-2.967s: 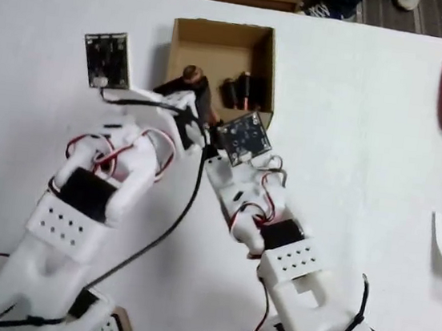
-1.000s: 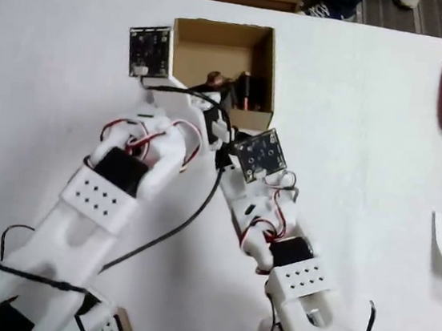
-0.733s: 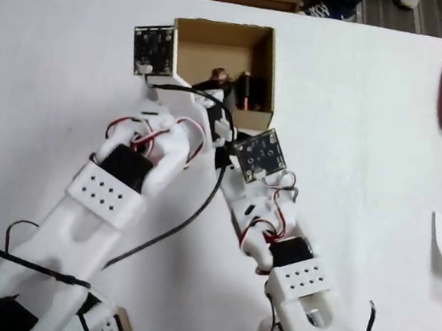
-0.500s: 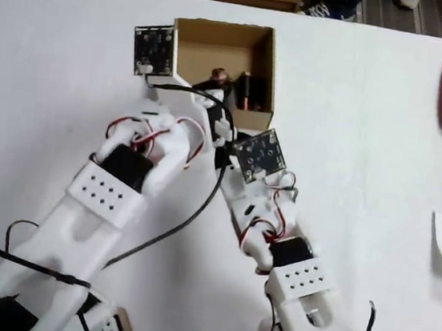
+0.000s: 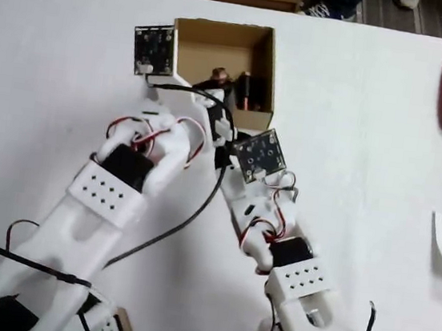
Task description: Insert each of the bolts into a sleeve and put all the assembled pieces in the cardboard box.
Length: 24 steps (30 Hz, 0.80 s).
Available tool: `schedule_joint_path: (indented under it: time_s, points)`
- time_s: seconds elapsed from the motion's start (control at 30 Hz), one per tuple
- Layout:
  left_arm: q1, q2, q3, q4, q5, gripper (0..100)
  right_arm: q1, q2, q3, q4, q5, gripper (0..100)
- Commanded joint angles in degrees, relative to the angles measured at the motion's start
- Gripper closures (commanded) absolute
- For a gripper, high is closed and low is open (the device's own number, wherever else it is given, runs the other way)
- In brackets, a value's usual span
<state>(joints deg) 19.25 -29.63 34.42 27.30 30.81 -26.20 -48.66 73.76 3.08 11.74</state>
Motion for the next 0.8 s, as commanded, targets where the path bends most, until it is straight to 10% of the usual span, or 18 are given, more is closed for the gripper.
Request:
schedule_joint_path:
  time_s: [0.0, 0.77]
  points:
    - [0.26, 0.0, -1.36, -2.64, -1.41, 97, 0.4, -2.51, -0.88, -1.1, -0.53, 97.4]
    - [0.79, -0.62, 7.16, -1.14, -4.04, 97, 0.75, -2.51, -0.88, -1.1, -0.53, 97.4]
